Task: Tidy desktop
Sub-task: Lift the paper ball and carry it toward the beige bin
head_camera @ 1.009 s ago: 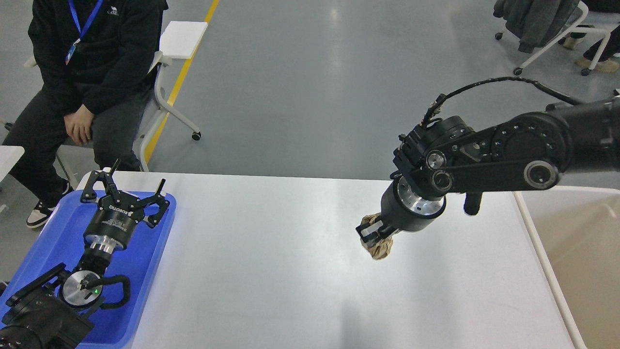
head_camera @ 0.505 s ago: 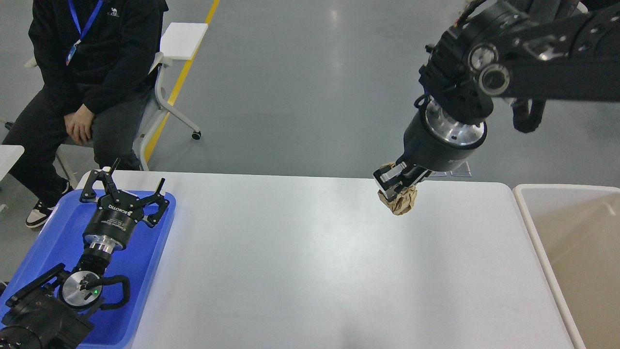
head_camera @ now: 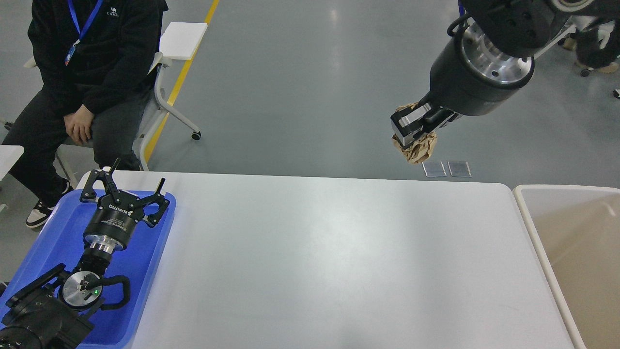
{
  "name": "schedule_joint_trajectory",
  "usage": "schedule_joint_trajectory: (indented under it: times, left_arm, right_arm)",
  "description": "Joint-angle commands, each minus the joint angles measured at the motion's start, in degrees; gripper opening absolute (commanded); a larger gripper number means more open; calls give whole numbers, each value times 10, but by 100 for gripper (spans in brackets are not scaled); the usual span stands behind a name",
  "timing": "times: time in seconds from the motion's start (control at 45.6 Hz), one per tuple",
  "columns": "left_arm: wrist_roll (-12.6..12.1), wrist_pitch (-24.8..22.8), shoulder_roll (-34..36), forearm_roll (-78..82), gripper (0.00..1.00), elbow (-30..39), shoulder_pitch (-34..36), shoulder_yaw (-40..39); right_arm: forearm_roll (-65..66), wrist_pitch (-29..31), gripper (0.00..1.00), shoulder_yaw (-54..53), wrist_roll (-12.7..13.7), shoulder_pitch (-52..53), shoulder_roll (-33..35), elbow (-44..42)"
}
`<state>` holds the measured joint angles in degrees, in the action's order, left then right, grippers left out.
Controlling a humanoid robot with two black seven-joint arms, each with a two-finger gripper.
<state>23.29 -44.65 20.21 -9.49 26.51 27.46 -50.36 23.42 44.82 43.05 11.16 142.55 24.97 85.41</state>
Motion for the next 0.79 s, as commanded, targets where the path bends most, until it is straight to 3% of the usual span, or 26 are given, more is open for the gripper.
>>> schedule_joint_trajectory:
  times: [0.0,0.483,0.768]
  left_arm:
    - [0,0,0,0,99,-1,0,0]
    - [0,0,0,0,99,-1,0,0]
    - [1,0,1,0,99,-1,0,0]
  right_arm:
    - [4,2,0,26,1,5,3,-5]
    - [11,2,0,217,4,-67,53,-67]
    - [78,2,0,232,4,-162,157,-162]
